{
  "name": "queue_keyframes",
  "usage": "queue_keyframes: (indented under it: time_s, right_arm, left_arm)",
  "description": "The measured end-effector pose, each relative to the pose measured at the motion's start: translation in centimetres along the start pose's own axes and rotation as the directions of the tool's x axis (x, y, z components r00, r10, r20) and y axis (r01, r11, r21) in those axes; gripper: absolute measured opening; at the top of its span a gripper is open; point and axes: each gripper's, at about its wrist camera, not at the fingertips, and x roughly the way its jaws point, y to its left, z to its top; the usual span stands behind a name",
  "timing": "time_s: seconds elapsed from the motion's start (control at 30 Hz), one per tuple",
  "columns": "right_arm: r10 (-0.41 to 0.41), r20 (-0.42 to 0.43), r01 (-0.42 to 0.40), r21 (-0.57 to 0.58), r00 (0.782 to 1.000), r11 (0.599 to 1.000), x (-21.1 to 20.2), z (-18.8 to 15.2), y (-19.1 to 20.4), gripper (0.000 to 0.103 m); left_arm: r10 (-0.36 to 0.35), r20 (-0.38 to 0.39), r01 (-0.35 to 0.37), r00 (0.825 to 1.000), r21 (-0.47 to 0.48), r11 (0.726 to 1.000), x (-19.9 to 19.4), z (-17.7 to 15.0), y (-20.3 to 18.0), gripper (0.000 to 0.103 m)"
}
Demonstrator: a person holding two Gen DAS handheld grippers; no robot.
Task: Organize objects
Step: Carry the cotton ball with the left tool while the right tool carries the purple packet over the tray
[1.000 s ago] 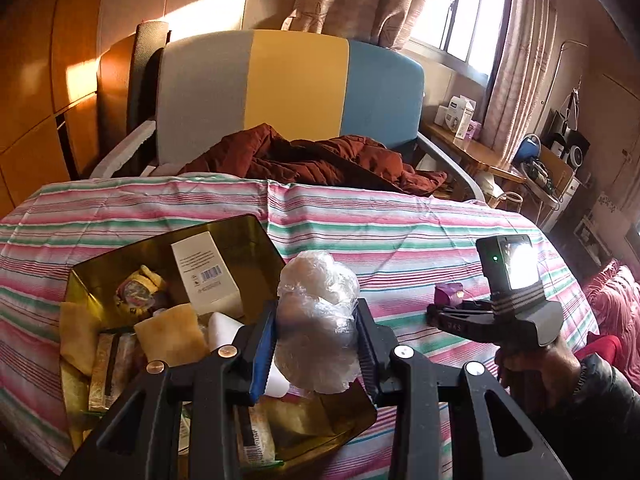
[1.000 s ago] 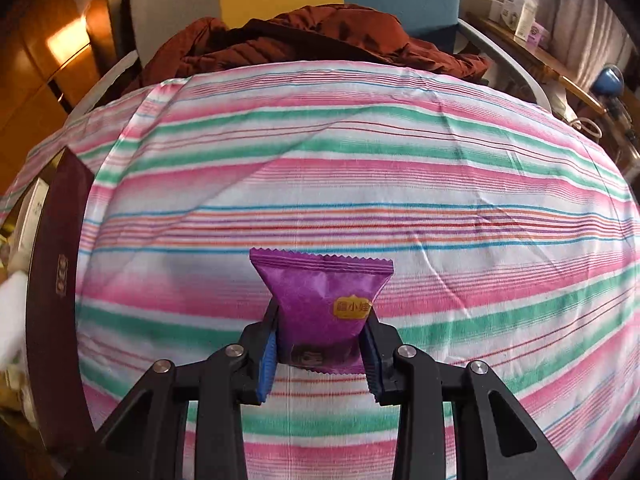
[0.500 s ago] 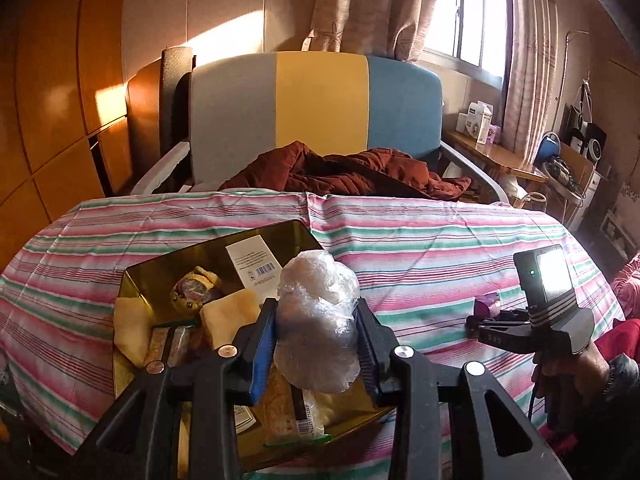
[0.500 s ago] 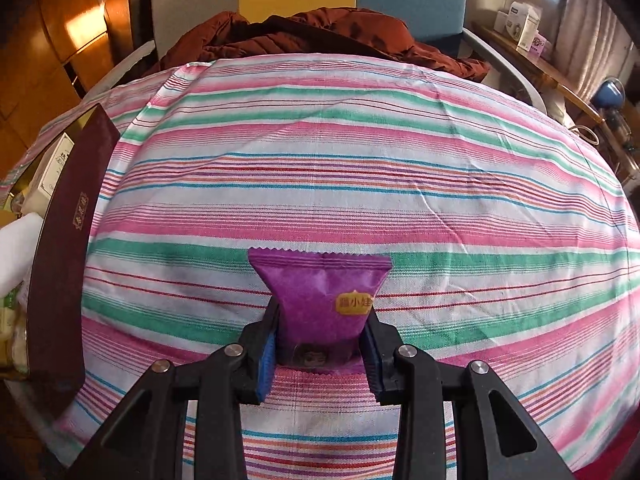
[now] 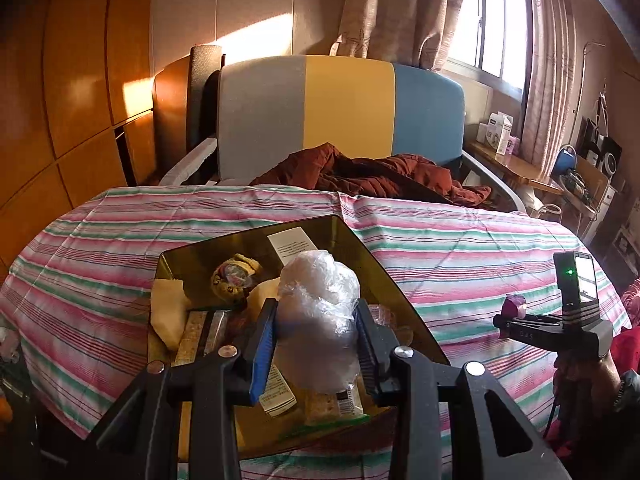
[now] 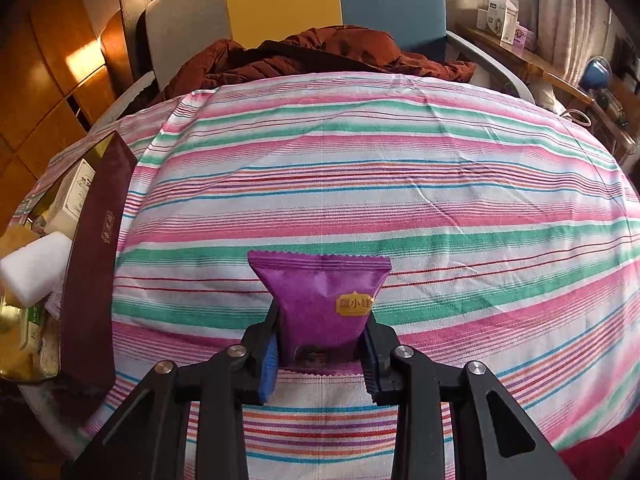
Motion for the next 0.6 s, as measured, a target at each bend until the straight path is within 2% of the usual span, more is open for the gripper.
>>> queue_keyframes:
  time_s: [0.33,0.6]
  right_arm:
    - [0.066,0.039,-0.066,0.013,0.997,0.998,-2.4,-0.5,0.6,0.034]
    - [0.163,0.094,-0.16,-0.033,0.982,0.987,-5.5,-0.2,3.2,0.034]
  left_arm:
    - [-0.003,-0.001,0.003,1.0,-0.058,0.998,-0.6,-0.9,2.3,0.036]
    - [0.058,-0.02,-0.06,0.998,-0.153,0.986,-1.2,-2.4,7.1,0.036]
